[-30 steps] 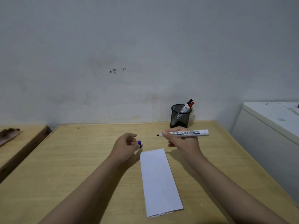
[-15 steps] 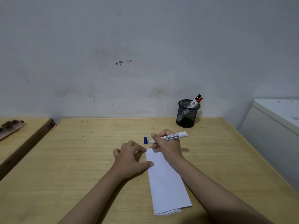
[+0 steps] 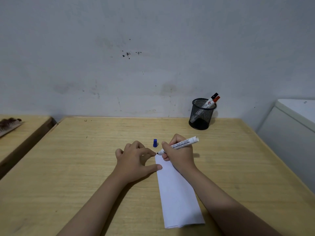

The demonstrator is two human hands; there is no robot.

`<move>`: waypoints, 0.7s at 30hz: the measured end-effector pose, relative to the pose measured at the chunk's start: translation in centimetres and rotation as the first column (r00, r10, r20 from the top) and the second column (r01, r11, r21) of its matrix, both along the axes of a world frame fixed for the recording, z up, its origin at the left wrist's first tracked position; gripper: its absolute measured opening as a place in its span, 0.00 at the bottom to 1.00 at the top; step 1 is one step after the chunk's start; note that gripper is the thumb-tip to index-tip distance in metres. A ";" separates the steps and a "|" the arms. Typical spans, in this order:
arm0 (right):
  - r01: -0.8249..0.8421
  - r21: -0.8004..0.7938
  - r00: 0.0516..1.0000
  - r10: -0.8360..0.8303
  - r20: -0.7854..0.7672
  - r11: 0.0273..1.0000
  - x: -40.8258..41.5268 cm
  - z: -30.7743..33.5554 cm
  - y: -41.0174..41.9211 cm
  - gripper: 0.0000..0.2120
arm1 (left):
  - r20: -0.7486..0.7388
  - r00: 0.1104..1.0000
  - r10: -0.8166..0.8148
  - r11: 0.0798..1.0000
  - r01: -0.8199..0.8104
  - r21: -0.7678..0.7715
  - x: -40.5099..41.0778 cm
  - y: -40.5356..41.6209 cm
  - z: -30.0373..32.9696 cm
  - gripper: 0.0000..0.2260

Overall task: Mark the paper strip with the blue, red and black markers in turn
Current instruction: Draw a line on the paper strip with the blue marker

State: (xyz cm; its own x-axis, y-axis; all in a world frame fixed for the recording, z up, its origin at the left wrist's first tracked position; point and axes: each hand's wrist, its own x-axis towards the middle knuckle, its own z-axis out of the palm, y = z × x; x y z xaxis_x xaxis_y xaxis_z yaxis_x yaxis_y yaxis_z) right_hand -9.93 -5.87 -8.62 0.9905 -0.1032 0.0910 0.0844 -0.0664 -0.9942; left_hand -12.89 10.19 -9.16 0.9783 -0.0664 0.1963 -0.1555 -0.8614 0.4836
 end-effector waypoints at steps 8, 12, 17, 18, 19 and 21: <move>-0.035 -0.036 0.999 0.035 -0.015 0.999 0.2 -0.1 0.1 0.15 | -0.027 1.000 -0.004 0.999 0.003 -0.047 0.3 0.1 0.1 0.25; -0.052 -0.046 0.998 0.051 -0.022 0.998 0.3 -0.2 0.1 0.15 | -0.048 0.999 -0.004 0.997 0.001 -0.076 0.3 0.1 0.3 0.21; -0.068 -0.066 0.997 0.066 -0.030 0.995 0.5 -0.3 0.1 0.15 | -0.048 0.999 -0.002 0.998 -0.001 -0.064 0.4 0.1 0.3 0.21; -0.069 -0.069 0.997 0.067 -0.037 0.995 0.6 -0.3 0.1 0.15 | -0.049 0.999 -0.004 0.998 0.001 -0.055 0.4 0.1 0.3 0.21; -0.071 -0.070 0.997 0.068 -0.045 0.995 0.6 -0.3 0.1 0.15 | -0.048 0.999 -0.006 0.999 0.004 -0.045 0.4 0.2 0.3 0.22; -0.077 -0.074 0.995 0.073 -0.062 0.994 0.7 -0.3 0.1 0.14 | -0.044 0.999 -0.013 1.000 0.012 -0.023 0.5 0.2 0.3 0.24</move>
State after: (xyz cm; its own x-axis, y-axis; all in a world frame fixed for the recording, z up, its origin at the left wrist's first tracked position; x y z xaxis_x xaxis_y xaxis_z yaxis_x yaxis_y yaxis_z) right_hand -9.21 -5.77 -8.92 0.9991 -0.0235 0.0364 0.0328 -0.1375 -0.9900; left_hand -12.43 10.36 -8.84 0.9851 -0.0743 0.1550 -0.1442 -0.8481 0.5098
